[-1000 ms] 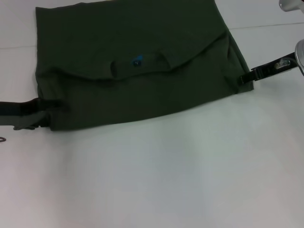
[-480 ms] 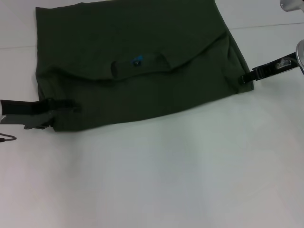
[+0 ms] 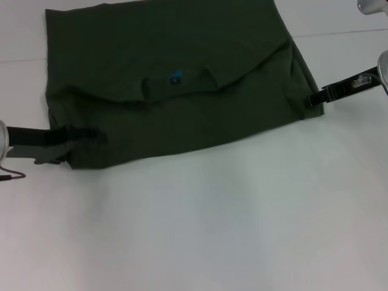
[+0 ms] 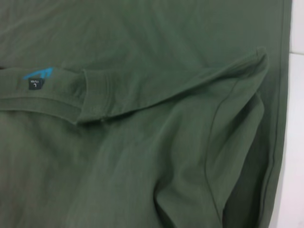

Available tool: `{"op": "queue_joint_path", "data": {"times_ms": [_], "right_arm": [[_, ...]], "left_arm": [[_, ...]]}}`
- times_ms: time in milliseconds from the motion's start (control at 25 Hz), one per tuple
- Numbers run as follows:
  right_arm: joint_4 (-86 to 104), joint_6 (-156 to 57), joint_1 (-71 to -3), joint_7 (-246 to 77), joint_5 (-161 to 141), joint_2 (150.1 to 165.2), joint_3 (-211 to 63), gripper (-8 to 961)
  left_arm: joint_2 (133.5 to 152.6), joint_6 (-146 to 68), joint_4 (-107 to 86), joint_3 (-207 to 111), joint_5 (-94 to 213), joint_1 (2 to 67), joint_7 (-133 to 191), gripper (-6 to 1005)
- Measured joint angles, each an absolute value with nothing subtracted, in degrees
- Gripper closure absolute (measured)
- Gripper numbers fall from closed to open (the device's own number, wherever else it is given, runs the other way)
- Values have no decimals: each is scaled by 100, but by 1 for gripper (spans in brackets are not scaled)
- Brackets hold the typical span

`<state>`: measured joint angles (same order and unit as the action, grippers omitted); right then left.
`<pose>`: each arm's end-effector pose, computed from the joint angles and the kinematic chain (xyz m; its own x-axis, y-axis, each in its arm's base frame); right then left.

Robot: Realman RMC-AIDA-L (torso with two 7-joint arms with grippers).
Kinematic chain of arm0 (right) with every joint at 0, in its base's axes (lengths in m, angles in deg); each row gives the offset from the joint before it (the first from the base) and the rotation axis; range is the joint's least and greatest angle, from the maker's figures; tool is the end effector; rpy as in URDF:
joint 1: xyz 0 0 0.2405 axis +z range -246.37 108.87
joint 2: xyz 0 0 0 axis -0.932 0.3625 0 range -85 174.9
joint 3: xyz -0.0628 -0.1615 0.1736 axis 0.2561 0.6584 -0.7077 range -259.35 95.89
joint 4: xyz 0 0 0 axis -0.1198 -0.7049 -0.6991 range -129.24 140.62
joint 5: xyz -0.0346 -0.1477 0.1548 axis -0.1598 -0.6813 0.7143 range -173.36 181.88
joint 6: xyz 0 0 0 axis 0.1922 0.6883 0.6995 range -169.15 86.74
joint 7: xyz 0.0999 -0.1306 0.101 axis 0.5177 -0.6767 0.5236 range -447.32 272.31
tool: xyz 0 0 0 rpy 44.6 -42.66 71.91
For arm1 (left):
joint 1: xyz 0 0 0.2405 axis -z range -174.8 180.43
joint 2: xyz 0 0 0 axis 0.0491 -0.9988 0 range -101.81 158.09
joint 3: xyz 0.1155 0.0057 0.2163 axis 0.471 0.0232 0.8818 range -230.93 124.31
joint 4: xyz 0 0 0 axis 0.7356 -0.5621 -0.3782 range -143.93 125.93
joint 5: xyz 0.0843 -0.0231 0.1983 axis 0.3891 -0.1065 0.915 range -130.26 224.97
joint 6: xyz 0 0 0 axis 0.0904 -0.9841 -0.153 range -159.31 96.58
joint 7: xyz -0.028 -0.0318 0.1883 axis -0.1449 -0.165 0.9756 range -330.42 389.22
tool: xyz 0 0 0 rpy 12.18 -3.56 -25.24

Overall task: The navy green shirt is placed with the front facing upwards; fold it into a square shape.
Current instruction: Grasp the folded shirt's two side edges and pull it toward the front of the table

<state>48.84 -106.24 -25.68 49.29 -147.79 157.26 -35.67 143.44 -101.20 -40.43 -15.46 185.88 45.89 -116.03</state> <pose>0.3017 0.4498 0.0286 0.5230 -0.8202 -0.2319 -0.7627 -0.3290 -0.5568 -0.2752 0.4137 -0.0417 0.0965 0.9264 0.3639 0.9938 -0.0697 -0.0863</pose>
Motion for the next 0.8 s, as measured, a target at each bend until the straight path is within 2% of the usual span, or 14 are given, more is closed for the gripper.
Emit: {"op": "queue_joint_path", "data": {"times_ms": [720,800], "right_arm": [[4884,-10661,-2568,4934,-14781,15727,-3568,361],[4884,-10663,-2568,4931,-14782,15726,-3567,362]], "left_arm": [[14332,-10008,-4006,-1266,18716,4637,-11686,97],[14331,-10024,-4013,-1266,18758,4655,-11694,164]]}}
